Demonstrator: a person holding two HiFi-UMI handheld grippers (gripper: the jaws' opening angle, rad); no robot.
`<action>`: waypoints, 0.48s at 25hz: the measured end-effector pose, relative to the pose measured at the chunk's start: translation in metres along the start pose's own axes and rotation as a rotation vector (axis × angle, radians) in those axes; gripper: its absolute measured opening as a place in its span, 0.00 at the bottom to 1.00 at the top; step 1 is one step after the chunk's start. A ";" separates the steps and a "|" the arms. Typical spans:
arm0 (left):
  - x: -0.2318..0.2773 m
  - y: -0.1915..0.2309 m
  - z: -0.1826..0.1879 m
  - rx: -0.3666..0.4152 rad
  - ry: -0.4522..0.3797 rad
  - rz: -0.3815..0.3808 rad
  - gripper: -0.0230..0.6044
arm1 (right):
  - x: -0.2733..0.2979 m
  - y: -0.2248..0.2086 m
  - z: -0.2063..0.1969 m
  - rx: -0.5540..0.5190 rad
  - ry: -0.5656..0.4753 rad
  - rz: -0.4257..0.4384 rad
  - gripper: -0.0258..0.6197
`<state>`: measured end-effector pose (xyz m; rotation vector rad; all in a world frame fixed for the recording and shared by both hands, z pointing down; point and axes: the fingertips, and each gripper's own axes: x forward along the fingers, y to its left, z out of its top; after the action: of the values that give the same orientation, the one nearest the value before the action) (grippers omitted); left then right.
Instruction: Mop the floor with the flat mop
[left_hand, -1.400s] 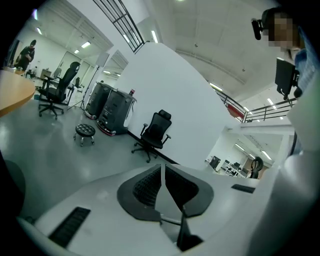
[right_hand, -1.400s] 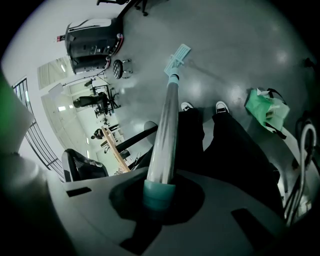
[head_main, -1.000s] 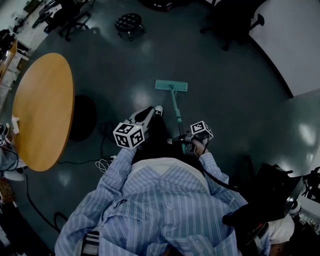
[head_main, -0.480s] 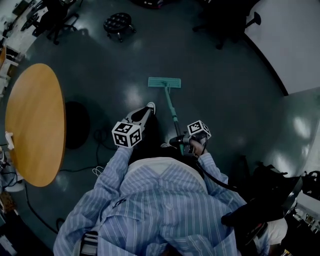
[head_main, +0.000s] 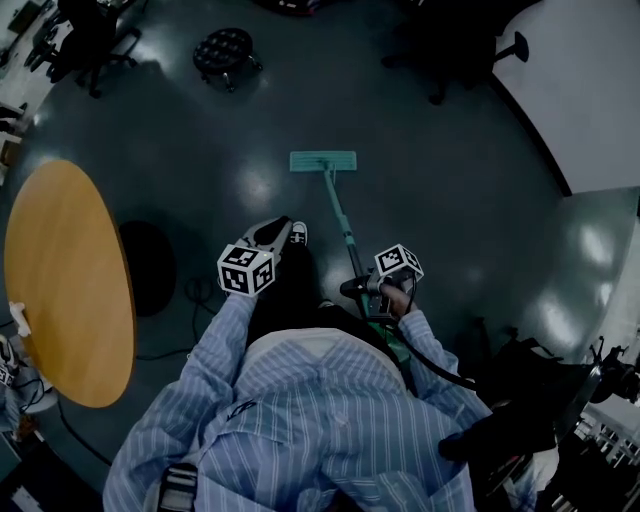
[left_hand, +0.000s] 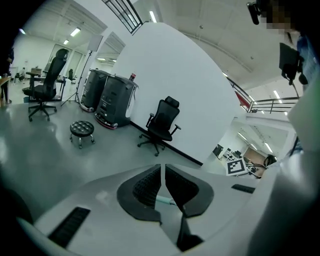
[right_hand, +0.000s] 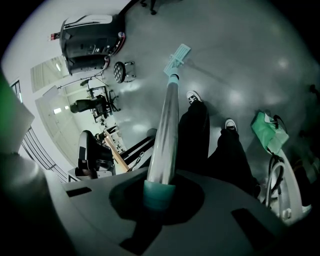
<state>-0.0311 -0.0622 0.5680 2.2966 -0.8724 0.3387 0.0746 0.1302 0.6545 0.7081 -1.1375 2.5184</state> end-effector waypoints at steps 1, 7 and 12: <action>0.007 0.010 0.007 -0.003 0.001 0.003 0.09 | -0.001 0.009 0.011 0.000 -0.001 -0.001 0.07; 0.040 0.060 0.042 -0.022 0.014 0.012 0.09 | -0.007 0.060 0.071 -0.009 0.001 -0.026 0.07; 0.062 0.087 0.062 -0.038 0.037 -0.011 0.09 | -0.014 0.100 0.123 -0.018 0.000 -0.050 0.07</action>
<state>-0.0418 -0.1834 0.5904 2.2520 -0.8399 0.3558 0.0802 -0.0285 0.6548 0.7236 -1.1264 2.4639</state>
